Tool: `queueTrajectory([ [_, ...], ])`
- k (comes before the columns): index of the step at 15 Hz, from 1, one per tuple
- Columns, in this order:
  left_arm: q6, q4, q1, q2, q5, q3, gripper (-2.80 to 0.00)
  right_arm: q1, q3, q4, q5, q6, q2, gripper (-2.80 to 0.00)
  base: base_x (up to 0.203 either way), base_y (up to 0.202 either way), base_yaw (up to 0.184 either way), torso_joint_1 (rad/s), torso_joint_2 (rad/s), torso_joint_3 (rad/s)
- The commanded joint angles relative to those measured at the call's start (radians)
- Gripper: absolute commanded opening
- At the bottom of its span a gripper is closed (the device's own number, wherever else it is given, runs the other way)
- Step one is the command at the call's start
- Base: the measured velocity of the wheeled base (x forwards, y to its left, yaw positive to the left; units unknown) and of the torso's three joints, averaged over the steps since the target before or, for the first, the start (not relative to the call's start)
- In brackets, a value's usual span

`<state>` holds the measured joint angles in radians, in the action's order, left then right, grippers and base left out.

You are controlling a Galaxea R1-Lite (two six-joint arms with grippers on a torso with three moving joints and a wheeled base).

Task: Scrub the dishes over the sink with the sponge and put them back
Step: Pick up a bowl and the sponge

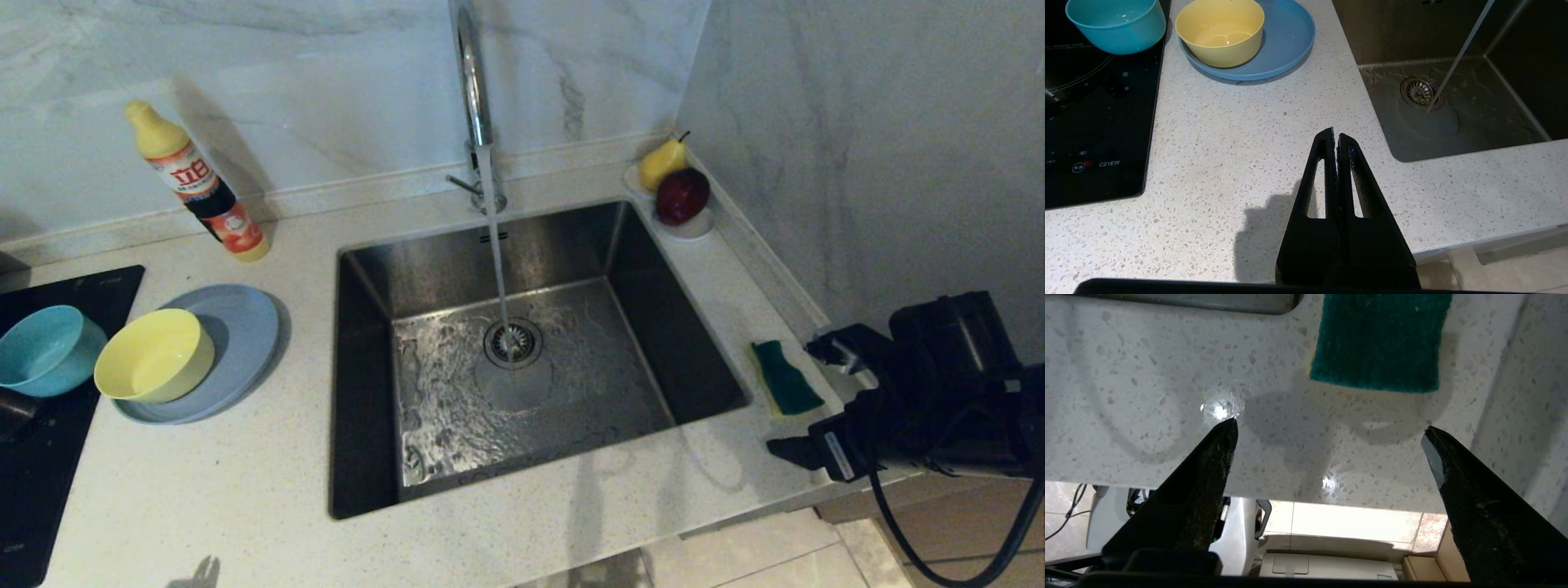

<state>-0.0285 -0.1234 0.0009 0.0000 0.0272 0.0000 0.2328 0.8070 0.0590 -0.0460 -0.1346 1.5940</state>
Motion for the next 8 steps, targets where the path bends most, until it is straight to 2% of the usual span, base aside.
queueTrajectory([
  [1, -0.001, -0.001, 0.001, 0.002, 0.0, 0.04, -2.8, -0.002, 0.009, 0.001, 0.0, -0.001, 0.016, 0.0, 0.0, 0.0, 0.0, 0.0, 0.0, 0.0],
  [8, -0.001, -0.001, 0.001, 0.002, 0.0, 0.04, -2.8, -0.004, 0.009, 0.065, -0.005, -0.005, 0.054, 0.0, 0.0, 0.0, 0.0, 0.0, 0.0, 0.0],
])
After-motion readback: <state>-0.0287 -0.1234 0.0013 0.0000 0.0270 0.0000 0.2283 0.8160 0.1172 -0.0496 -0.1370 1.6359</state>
